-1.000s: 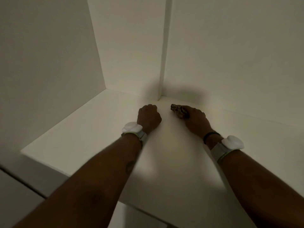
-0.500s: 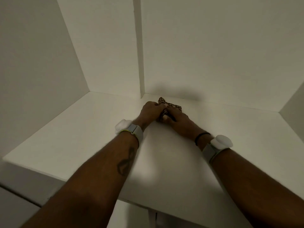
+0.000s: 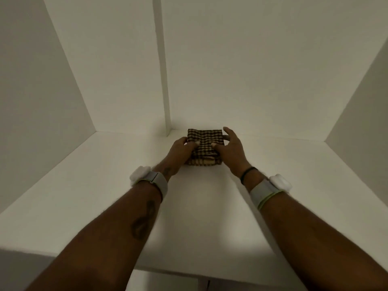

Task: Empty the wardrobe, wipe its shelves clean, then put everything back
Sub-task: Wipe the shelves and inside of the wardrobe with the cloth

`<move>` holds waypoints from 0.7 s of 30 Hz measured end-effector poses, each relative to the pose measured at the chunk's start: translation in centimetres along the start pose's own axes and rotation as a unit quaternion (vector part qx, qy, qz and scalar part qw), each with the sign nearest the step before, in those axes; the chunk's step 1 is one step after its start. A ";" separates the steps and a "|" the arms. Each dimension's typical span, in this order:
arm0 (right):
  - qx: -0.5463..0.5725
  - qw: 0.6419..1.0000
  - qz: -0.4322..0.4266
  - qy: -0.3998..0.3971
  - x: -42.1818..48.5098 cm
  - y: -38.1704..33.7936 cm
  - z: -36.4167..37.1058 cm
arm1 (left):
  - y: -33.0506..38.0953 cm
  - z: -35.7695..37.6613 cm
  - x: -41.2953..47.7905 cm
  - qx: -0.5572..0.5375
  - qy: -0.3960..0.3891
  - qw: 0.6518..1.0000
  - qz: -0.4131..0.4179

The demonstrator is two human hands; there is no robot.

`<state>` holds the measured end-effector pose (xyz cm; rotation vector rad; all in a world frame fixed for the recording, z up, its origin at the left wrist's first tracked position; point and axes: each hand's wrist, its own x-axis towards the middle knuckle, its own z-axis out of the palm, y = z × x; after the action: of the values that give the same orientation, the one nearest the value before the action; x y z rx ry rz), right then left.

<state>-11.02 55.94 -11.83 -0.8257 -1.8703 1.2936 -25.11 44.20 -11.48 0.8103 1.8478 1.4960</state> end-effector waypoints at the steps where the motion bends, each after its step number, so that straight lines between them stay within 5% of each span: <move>1: -0.085 0.996 -0.023 0.018 -0.4 -0.4 -0.2 | 0.2 0.1 0.5 -0.009 -0.020 1.000 -0.007; 5: -0.378 0.910 -0.135 -0.102 -2.4 -1.6 -0.4 | 2.0 0.9 0.2 -0.091 -0.057 0.994 -0.016; 7: -0.403 0.889 -0.136 -0.170 -2.8 -1.7 -1.1 | 3.3 1.6 -0.1 -0.129 -0.082 0.988 -0.016; 12: -0.338 0.928 -0.156 -0.033 -3.7 -2.1 -4.6 | 5.8 4.1 -0.5 -0.157 -0.177 0.971 -0.028; 15: -0.337 0.936 -0.094 0.030 -5.8 -2.6 -6.2 | 5.7 5.8 -0.7 -0.138 -0.228 0.962 -0.054; 21: -0.136 0.975 0.033 0.175 -8.5 -4.0 -8.5 | 5.3 8.5 -1.4 -0.094 -0.265 0.959 -0.040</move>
<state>0.23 52.08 -7.57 -1.1839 -1.7639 0.8674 -17.17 49.17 -7.55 0.9229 1.3045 1.2289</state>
